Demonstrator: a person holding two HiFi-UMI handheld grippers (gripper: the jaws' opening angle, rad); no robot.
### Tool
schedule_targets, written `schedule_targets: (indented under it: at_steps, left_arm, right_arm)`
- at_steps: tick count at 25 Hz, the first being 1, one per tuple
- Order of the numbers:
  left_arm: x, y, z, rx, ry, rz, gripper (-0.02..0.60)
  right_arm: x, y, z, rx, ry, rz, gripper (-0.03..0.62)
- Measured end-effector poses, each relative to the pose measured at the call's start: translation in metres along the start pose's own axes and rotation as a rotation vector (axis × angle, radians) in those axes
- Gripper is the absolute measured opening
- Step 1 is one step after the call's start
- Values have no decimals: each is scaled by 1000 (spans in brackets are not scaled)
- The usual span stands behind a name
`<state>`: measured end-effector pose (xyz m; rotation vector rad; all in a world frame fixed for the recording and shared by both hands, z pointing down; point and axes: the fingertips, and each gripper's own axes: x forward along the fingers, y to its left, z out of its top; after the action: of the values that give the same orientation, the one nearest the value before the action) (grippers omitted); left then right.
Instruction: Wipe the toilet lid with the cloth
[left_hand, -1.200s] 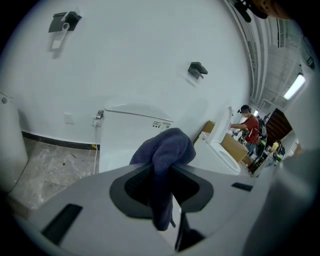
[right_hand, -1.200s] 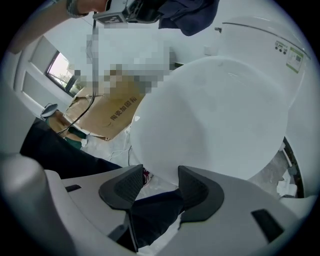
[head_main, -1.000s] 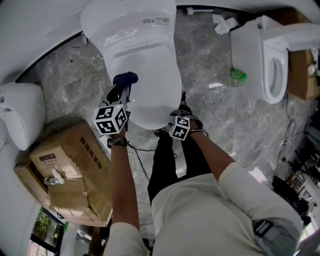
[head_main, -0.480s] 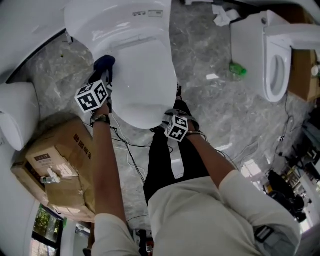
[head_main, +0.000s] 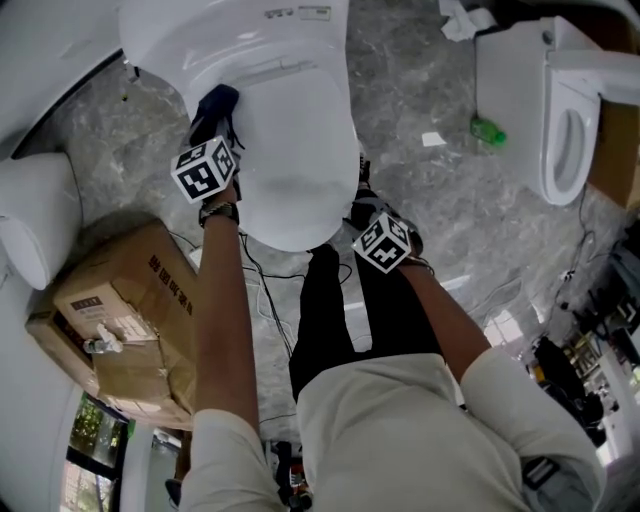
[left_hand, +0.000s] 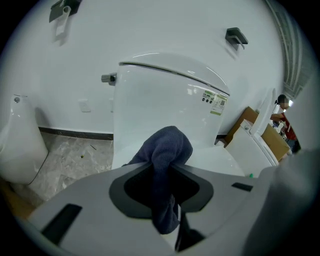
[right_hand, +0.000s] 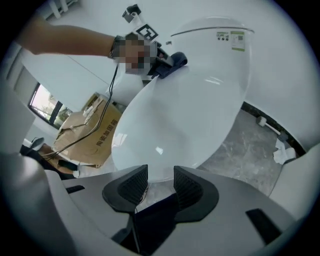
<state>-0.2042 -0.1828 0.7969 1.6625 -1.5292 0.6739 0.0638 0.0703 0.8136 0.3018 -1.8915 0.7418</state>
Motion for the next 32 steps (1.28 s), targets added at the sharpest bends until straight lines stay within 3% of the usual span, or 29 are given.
schedule_targets:
  at_steps: [9,13,20,25,32]
  left_arm:
    - [22,-109,2,84,32,-89,83]
    - [31,-160,-3,135,58,-143,84]
    - [29,-219,-33,204,111,-224,84]
    - [22,-235,-71,259,131,-269,84]
    - [-11,-210,-106,243,173,-262,84]
  right_arm:
    - [-62,-68,-21,247,-136,-139,177]
    - [-97,-93,-10,357,-259,-173,176]
    - [-145,-141,19,457,-435,-266,143]
    - [-157,-155,39,473,-486,-303,63]
    - [-158,-145,72,431,-522,-295,48]
